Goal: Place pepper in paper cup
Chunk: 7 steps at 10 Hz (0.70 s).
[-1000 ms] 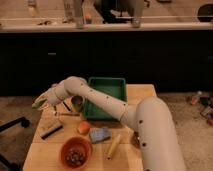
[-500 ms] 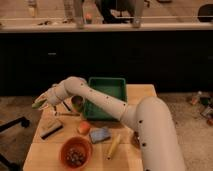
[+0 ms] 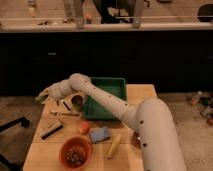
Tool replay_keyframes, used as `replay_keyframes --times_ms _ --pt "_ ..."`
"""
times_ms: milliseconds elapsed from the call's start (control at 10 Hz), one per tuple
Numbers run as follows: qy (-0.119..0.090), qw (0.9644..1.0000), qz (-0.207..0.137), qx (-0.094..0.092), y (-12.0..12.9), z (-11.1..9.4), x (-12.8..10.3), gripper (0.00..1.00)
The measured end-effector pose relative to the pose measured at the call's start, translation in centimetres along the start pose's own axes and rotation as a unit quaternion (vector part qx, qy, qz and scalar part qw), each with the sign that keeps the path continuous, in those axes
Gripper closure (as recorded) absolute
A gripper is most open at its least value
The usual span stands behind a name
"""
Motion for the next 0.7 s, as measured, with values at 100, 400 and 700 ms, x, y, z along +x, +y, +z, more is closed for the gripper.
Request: replay_keyframes --times_ms 100,400,700 --pt "0.002 1.0 0.001 0.005 -0.4 -0.3 0.3 1.0" --pt "0.008 0.9998 0.006 0.02 -1.3 -1.2 1.0 1.0" --pt "0.011 0.9993 0.006 0.036 -2.8 -1.9 1.0 1.0"
